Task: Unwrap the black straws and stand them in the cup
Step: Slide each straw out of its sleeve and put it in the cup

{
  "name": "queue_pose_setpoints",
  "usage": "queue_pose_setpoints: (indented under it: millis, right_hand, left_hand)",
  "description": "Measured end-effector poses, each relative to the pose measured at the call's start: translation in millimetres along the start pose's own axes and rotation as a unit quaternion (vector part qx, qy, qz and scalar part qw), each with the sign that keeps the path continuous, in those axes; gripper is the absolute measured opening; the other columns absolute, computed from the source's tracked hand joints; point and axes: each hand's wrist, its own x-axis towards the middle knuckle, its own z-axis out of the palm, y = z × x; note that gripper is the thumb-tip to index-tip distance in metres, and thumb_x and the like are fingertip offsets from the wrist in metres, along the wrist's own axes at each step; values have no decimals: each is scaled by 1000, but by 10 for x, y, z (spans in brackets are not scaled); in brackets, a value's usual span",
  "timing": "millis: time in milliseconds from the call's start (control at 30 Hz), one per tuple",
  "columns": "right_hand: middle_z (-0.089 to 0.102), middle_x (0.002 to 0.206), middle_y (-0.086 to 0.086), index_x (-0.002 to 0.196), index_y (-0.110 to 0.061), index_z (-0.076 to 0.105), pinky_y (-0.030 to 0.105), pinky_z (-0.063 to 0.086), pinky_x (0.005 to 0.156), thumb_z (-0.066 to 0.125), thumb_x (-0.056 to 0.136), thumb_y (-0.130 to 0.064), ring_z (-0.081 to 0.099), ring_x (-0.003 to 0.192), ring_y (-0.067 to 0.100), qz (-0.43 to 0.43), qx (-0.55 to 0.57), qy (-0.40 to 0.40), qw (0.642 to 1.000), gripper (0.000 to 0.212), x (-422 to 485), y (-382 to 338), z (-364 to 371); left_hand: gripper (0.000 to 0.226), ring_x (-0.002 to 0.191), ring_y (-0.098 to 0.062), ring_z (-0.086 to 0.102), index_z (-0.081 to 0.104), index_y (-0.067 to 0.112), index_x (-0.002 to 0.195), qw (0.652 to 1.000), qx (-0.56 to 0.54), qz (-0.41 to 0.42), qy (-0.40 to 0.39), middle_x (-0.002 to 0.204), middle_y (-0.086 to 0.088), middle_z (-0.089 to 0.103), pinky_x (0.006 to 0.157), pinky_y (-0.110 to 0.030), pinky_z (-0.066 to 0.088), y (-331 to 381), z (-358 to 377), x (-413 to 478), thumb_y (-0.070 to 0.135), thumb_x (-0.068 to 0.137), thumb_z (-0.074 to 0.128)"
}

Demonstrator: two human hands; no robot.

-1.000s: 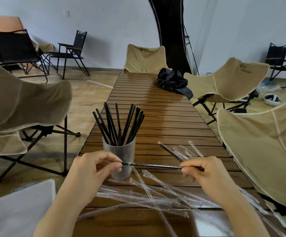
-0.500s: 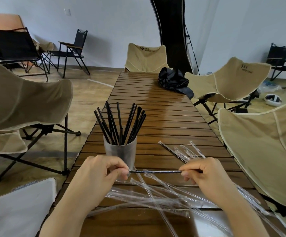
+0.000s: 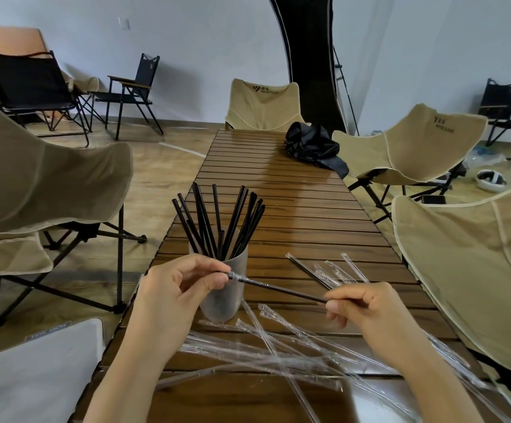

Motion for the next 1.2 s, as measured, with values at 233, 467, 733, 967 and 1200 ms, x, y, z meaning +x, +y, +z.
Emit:
queue_pose_setpoints:
  millis: [233,467,733,967,1200]
  right_hand:
    - [70,64,-6,73,-30,73,9,47,66,65,87,-7,64,57,8,2,-7,-19,1000,28,13,22,-34]
    - [72,68,-3,72,-33,74,18,49,69,65,87,-8,65,60,10,12,9,-18,1000,30,31,84,-67]
    - [73,70,-2,73,-31,75,16,51,69,65,86,-8,68,66,11,12,13,-20,1000,28,38,129,-91]
    - [73,70,-2,77,-37,75,21,49,73,67,85,-8,68,67,11,23,23,-2,999,31,22,182,-115]
    - [73,72,-4,79,-38,74,27,50,77,66,86,-10,67,70,9,27,15,-20,999,30,45,124,-70]
  left_hand:
    - [20,82,3,65,69,31,81,998,-27,4,55,82,18,71,71,-8,50,-2,-30,25,11,81,66]
    - [17,81,6,64,69,28,82,995,-46,4,92,83,20,71,66,-1,45,17,-80,41,11,81,65]
    - [9,82,6,64,68,31,80,992,-64,7,107,83,21,71,68,-2,46,56,-115,34,24,77,63]
    - [17,78,0,68,67,18,89,986,-136,2,98,87,11,73,67,-5,50,119,-107,34,22,73,62]
    - [16,86,4,65,71,18,90,988,-136,-1,69,91,14,73,70,-3,46,168,19,36,20,78,61]
